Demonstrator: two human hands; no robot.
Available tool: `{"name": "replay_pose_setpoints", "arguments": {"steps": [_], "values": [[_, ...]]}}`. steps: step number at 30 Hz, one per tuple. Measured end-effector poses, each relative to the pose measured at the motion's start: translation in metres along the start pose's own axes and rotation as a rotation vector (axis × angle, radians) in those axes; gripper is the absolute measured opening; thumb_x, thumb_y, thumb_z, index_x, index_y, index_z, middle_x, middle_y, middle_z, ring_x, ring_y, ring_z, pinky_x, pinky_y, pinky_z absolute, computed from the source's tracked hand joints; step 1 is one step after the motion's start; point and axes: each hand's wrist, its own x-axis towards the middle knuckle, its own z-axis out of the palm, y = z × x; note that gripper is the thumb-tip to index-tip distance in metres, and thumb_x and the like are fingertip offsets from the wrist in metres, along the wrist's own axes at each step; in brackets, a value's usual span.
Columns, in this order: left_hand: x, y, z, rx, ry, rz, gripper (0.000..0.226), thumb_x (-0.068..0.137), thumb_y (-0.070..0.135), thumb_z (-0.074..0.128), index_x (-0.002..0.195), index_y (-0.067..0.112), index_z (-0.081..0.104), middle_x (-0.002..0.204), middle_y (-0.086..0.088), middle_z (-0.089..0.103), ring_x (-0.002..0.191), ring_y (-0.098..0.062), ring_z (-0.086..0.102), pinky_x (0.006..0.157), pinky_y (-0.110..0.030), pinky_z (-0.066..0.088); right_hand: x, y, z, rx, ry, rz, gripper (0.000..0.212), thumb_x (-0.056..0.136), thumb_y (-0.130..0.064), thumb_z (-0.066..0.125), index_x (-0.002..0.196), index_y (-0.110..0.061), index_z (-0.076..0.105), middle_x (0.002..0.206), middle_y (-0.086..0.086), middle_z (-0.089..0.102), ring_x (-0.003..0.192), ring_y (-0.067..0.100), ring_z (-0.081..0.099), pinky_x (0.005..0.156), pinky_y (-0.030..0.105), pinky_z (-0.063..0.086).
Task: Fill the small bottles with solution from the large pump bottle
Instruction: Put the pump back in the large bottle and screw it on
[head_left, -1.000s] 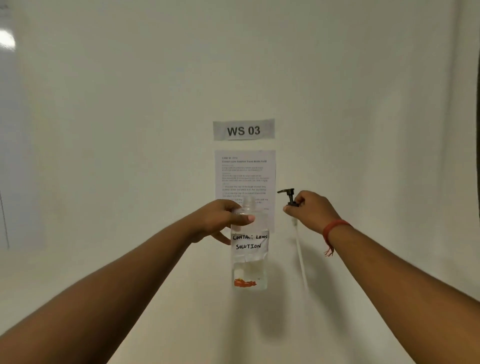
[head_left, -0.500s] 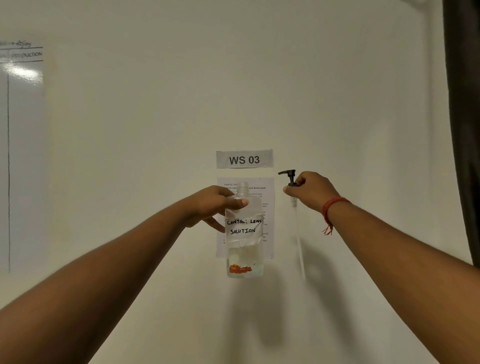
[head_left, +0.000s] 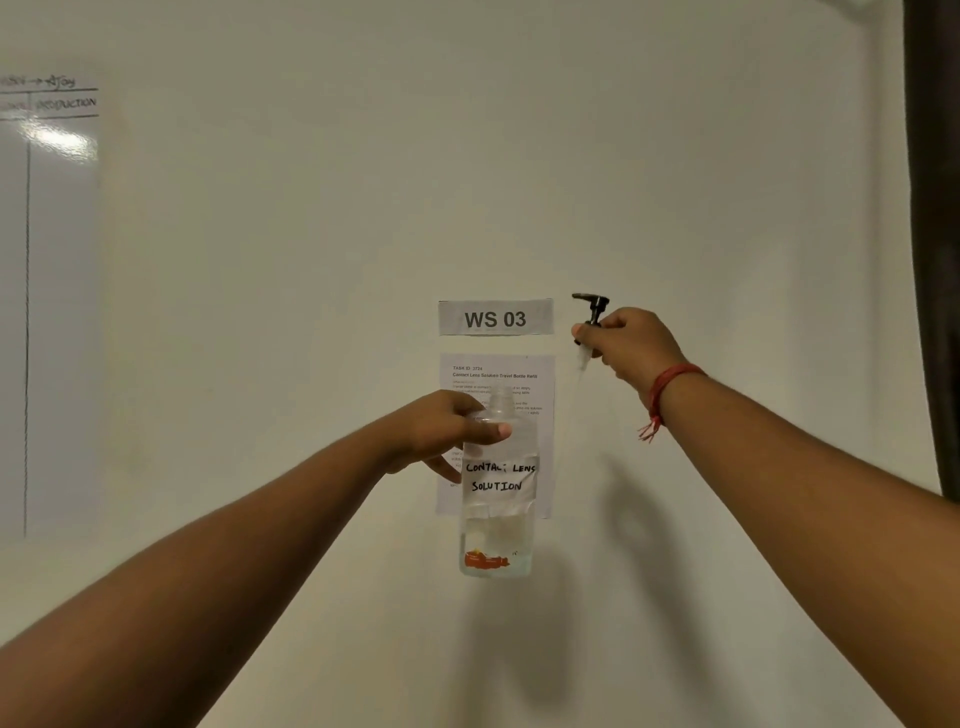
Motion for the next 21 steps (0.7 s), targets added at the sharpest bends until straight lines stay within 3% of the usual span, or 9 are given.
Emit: {"name": "replay_pose_setpoints", "arguments": {"steps": [3,8,16,21], "values": [[-0.001,-0.009,0.008,-0.009,-0.023,-0.007,0.038,0.091,0.035,0.075,0.122,0.015,0.067,0.114,-0.004,0.075,0.105,-0.021,0.073,0.081,-0.049,0.064,0.006,-0.013,-0.002,0.07,0.077,-0.015,0.042,0.082,-0.04,0.072,0.094,0.0,0.065,0.099,0.018,0.072,0.075,0.021,0.057,0.07,0.034,0.046],[-0.003,-0.024,0.019,-0.007,-0.049,-0.032,0.039,0.09,0.035,0.076,0.123,0.016,0.067,0.115,-0.002,0.075,0.105,-0.019,0.073,0.081,-0.049,0.064,0.014,-0.03,-0.004,0.112,0.173,-0.058,0.028,0.083,-0.039,0.07,0.078,-0.016,0.056,0.09,0.012,0.07,0.073,0.02,0.056,0.066,0.031,0.044],[-0.003,-0.034,0.031,-0.009,-0.075,-0.029,0.037,0.092,0.032,0.074,0.125,0.018,0.066,0.119,0.0,0.073,0.107,-0.018,0.071,0.082,-0.048,0.064,0.023,-0.044,-0.002,0.133,0.262,-0.103,0.027,0.086,-0.04,0.067,0.086,-0.016,0.057,0.076,-0.005,0.059,0.061,0.009,0.049,0.053,0.024,0.037],[-0.001,-0.037,0.034,0.001,-0.076,-0.025,0.037,0.092,0.034,0.074,0.124,0.018,0.065,0.118,0.0,0.072,0.107,-0.017,0.071,0.081,-0.047,0.064,0.022,-0.043,0.008,0.123,0.241,-0.118,0.026,0.088,-0.039,0.067,0.086,-0.016,0.054,0.072,-0.008,0.054,0.061,0.007,0.048,0.054,0.024,0.036]]}}
